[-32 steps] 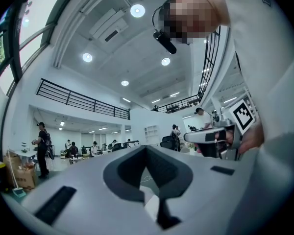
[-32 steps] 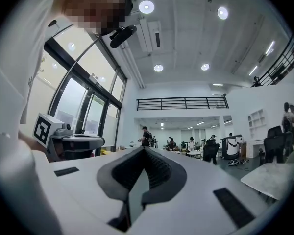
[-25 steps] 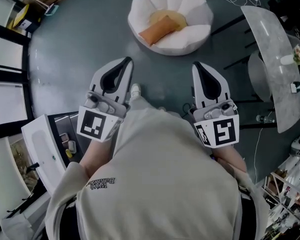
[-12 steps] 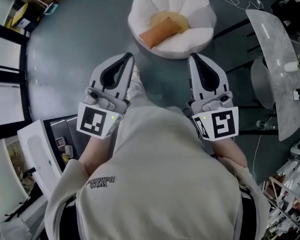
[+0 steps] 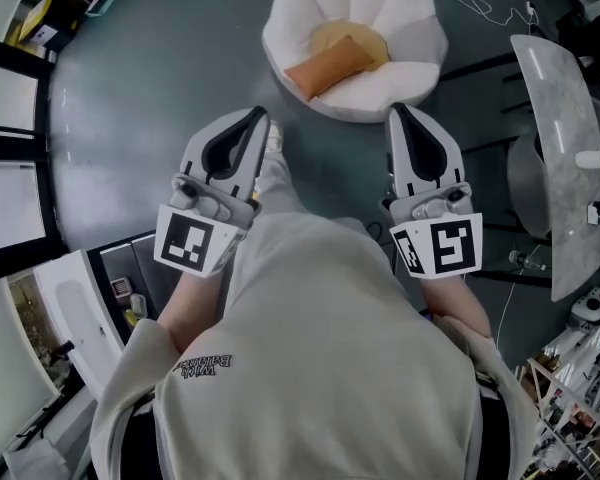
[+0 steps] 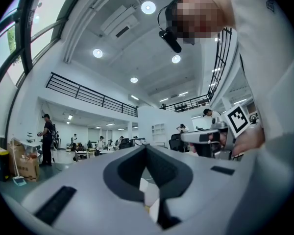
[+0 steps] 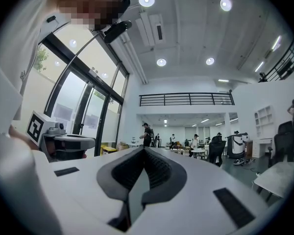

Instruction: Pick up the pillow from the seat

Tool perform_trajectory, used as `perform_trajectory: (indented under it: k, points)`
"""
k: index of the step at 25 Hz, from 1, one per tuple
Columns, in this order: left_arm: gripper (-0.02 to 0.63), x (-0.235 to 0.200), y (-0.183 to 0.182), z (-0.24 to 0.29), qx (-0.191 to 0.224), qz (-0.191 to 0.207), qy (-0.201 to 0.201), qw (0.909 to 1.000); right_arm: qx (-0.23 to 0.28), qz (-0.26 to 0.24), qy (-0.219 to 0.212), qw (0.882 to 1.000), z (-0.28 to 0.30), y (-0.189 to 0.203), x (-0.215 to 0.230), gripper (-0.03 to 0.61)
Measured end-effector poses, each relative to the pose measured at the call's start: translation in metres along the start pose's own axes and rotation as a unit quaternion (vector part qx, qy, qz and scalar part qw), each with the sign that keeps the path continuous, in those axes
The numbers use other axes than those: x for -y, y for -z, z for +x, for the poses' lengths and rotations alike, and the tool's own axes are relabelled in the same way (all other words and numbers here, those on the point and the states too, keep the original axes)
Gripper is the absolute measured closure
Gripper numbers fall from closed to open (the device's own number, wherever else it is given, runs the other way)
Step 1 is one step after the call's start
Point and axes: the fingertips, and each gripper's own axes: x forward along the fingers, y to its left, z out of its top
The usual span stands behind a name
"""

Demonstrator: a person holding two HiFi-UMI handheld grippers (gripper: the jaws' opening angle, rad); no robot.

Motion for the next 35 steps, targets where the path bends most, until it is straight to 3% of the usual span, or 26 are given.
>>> perform_trajectory:
  k: [8,21,35]
  points:
    - [0.604,-0.058,0.001,0.053,-0.004,-0.020,0.007,0.9998,-0.027,0.016,0.011,0.999,0.069,0.007,0.023,0.569]
    - [0.604,-0.154,0.012,0.178,-0.018,-0.007,0.094,0.9954,-0.055,0.036,0.069,0.995,0.205,0.010,0.081,0.569]
    - [0.604,-0.244,0.031,0.263,-0.006,-0.018,0.138,0.9902,-0.080,0.022,0.130,0.988,0.310,0.018,0.120,0.569]
